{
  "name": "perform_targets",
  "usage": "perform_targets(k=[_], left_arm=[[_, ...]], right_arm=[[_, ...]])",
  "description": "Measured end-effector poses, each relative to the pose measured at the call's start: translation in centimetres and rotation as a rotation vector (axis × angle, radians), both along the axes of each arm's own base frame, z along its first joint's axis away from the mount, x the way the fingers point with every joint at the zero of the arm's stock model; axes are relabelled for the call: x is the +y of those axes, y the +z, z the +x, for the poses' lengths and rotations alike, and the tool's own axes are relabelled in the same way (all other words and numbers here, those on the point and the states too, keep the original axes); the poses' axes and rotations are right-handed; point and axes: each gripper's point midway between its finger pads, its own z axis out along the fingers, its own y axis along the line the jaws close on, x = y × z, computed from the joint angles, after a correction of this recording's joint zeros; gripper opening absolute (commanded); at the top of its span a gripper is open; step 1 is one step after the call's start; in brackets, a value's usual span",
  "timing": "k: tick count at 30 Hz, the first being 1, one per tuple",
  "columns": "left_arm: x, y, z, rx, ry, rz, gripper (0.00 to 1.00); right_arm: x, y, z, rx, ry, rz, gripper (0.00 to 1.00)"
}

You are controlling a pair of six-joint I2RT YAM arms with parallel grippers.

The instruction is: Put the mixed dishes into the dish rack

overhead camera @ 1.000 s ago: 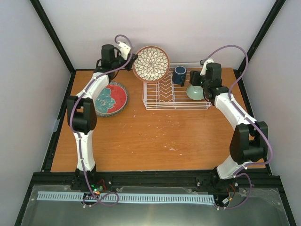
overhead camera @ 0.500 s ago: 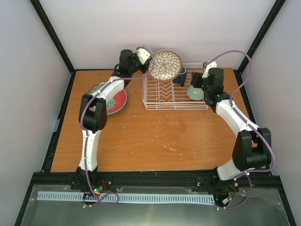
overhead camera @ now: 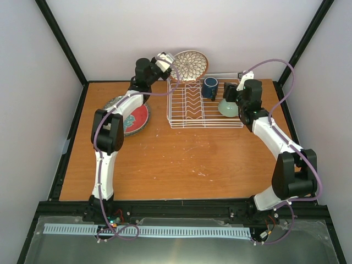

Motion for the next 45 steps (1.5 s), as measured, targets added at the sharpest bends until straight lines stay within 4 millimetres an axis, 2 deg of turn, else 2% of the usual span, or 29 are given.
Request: perform_targets(k=[6,16,45], left_arm=[[0.0,-1.3,-0.1,-0.025,0.001,0.018,0.01],[-0.2,-5.6,0.1,-0.003,-0.005,0.052,0.01],[-0.6,-7.5,-1.1,-0.05,-0.025,0.073,0.01]], right_arm=[[0.0,-0.1,0.0,-0.001,0.002,0.001,0.68],[0.3,0.1,0.0,-0.01,0.02,0.008,0.68],[0.2,-0.7,-0.2,0.006,0.017,0.0,0.68]])
